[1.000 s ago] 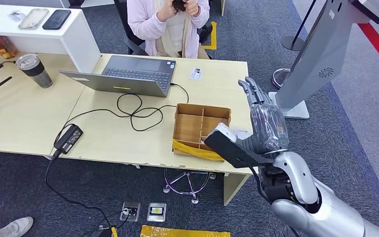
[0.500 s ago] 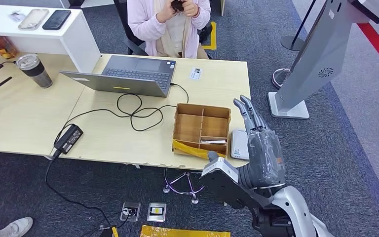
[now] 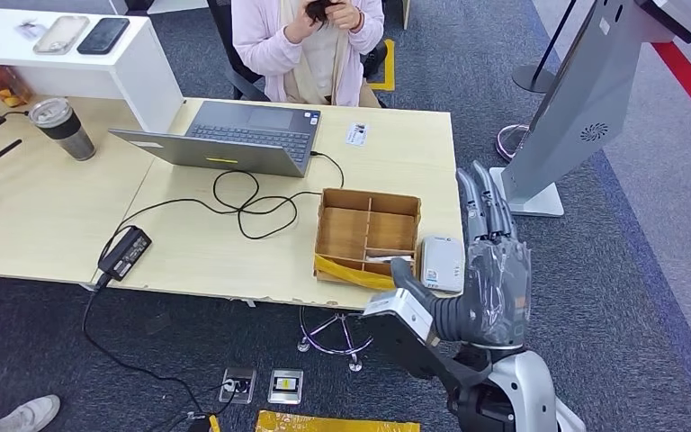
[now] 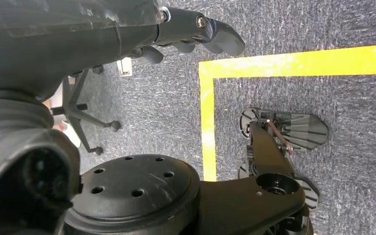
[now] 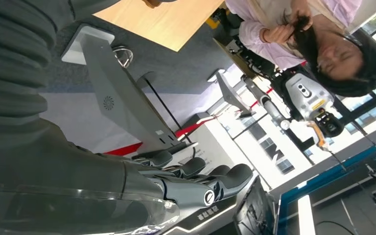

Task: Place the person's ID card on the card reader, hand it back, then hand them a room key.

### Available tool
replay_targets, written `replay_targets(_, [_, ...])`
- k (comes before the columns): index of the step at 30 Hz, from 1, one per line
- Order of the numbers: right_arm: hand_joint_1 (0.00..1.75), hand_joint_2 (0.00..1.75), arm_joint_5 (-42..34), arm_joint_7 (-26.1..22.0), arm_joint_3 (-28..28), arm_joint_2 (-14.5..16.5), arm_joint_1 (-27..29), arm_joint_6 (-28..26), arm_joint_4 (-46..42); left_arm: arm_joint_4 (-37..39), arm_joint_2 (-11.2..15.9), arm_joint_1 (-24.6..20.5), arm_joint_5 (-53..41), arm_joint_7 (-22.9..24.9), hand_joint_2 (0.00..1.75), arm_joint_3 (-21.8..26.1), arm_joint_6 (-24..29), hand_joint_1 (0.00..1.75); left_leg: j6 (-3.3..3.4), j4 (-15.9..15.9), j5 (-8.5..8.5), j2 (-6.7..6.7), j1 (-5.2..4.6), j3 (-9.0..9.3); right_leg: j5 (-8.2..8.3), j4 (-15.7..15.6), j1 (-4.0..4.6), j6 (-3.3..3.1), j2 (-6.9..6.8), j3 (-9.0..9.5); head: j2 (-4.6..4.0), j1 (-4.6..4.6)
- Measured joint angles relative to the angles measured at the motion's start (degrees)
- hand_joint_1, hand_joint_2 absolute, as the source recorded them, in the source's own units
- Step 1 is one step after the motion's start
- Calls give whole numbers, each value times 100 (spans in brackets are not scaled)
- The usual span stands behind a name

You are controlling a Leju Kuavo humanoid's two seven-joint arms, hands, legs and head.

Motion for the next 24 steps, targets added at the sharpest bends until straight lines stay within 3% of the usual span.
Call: replay_targets(24, [0,175,-163,-77,-185,930,-363,386,1713,0,13,-24,16,-40,0,-244,-173,0,0,0,0,-1,0,-3,-1,3,0,-2,-1,-2,0,1])
